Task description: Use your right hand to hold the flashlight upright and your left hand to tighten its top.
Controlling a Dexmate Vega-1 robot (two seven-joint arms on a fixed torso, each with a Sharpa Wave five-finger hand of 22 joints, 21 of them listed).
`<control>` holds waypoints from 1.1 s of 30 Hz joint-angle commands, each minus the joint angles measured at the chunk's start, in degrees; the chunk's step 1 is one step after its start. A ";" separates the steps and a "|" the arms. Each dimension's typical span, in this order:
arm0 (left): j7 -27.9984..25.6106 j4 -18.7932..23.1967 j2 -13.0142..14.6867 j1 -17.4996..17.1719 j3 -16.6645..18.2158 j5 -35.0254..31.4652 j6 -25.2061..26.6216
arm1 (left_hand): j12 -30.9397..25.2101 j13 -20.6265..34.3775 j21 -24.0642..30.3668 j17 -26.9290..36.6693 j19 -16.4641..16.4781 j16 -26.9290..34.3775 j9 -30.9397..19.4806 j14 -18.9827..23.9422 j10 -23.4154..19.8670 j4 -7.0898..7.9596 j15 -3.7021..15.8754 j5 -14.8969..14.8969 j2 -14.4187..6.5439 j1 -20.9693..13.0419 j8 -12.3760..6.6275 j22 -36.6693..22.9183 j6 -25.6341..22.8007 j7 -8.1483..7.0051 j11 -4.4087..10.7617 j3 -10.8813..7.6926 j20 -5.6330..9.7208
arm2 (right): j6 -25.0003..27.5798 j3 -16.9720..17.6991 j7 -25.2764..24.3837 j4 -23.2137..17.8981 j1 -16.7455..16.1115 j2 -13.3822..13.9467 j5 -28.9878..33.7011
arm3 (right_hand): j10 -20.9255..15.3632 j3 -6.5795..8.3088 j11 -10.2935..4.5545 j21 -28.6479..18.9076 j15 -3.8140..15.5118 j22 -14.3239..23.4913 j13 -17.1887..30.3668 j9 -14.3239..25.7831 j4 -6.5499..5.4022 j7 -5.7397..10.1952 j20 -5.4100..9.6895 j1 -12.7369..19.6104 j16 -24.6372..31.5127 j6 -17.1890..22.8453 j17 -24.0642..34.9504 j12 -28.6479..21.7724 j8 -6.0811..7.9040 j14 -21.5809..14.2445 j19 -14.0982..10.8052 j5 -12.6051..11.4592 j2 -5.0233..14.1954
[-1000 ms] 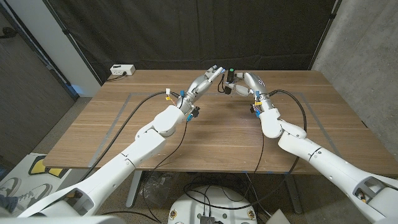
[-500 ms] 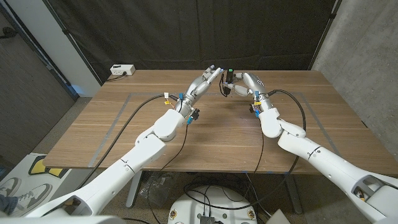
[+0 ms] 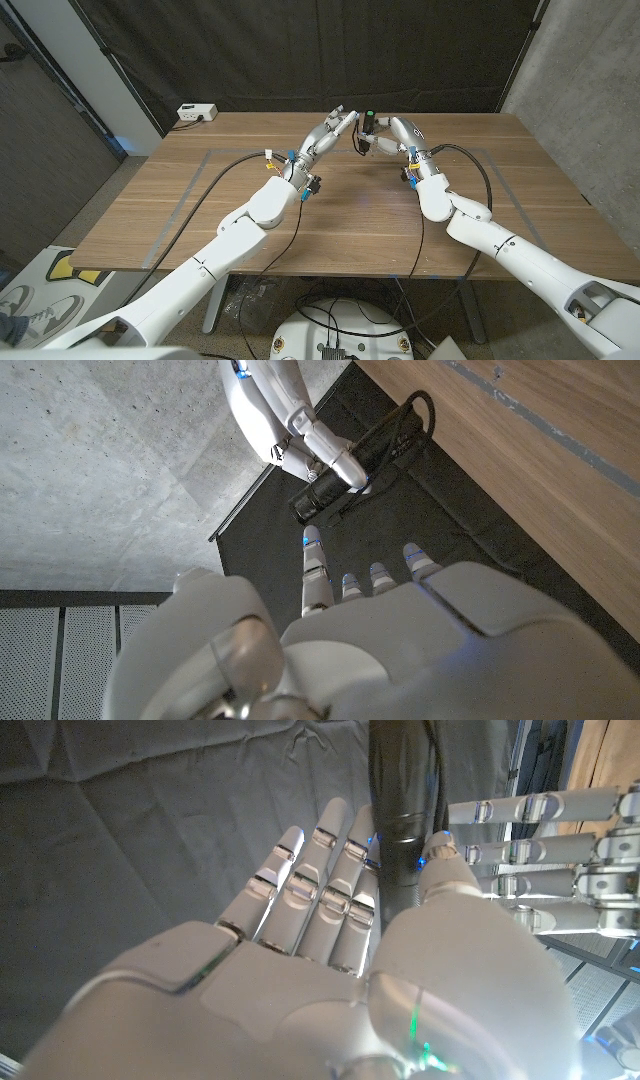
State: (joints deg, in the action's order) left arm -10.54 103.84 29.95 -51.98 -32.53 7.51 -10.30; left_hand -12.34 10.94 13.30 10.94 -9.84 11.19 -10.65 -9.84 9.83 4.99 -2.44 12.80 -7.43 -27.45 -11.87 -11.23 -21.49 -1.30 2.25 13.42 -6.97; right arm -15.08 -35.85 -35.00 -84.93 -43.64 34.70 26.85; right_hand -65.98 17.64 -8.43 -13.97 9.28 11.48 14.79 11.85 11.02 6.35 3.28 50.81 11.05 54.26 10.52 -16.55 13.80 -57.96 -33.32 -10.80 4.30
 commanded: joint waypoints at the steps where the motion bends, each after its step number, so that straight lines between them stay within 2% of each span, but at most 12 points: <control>1: -0.42 0.36 0.56 1.13 -0.71 -2.71 2.13 | 0.17 0.11 -0.25 0.18 -13.43 -0.32 -0.08 -6.06 0.98 0.26 0.47 0.01 -0.15 0.34 0.12 -0.17 0.40 0.18 0.23 0.37 0.10 | 0.34 0.57 -0.02 -0.98 -0.65 0.28 -0.07 | -3.72 4.17 -3.39 -0.05 4.15 0.14 0.20 0.26 -4.13 5.65 3.48 4.27 0.02 6.11 0.23 -0.37 0.45 -0.67 0.25 -0.39 4.82; 13: 1.68 -2.07 0.14 2.54 -1.30 -2.14 -0.84 | 0.49 0.13 -0.45 0.22 -14.07 -0.52 -0.06 -7.01 1.86 0.62 0.33 0.00 -0.01 0.86 0.68 -0.20 1.60 -0.74 0.58 0.76 0.15 | 0.31 0.61 0.49 -0.80 -0.58 0.50 -0.04 | -3.74 4.11 -3.36 -0.03 4.09 0.14 0.36 0.26 -4.24 5.69 3.48 4.17 -0.02 6.07 0.21 -0.39 0.43 -0.67 0.28 -0.39 4.82; 33: 2.83 -3.68 -0.49 4.27 -2.19 -2.90 -1.03 | 0.53 0.16 -0.47 0.23 -14.29 -0.42 -0.05 -7.29 2.23 0.99 0.47 0.04 0.13 1.36 0.81 -0.23 2.00 -1.55 0.71 1.21 0.21 | -0.49 0.66 0.41 -0.23 -0.44 0.59 -0.22 | -3.68 4.13 -3.37 -0.05 4.19 0.13 0.58 0.26 -4.17 5.68 3.45 4.35 0.00 6.06 0.24 -0.37 0.42 -0.80 0.22 -0.42 4.83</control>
State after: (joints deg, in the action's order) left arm -8.35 101.22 29.79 -48.79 -34.13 5.48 -10.91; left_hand -11.80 10.94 12.85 11.08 -9.84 10.77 -10.66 -9.84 9.83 5.78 -2.44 12.80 -7.41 -26.50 -11.19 -11.33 -19.54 -2.64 2.25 14.21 -6.97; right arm -15.15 -35.30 -34.53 -85.35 -44.09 35.18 26.79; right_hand -65.98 17.63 -8.43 -13.97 9.32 11.48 15.05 11.85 11.01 6.35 3.28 50.68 11.05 54.26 10.52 -16.52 13.97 -58.41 -33.32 -10.83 4.42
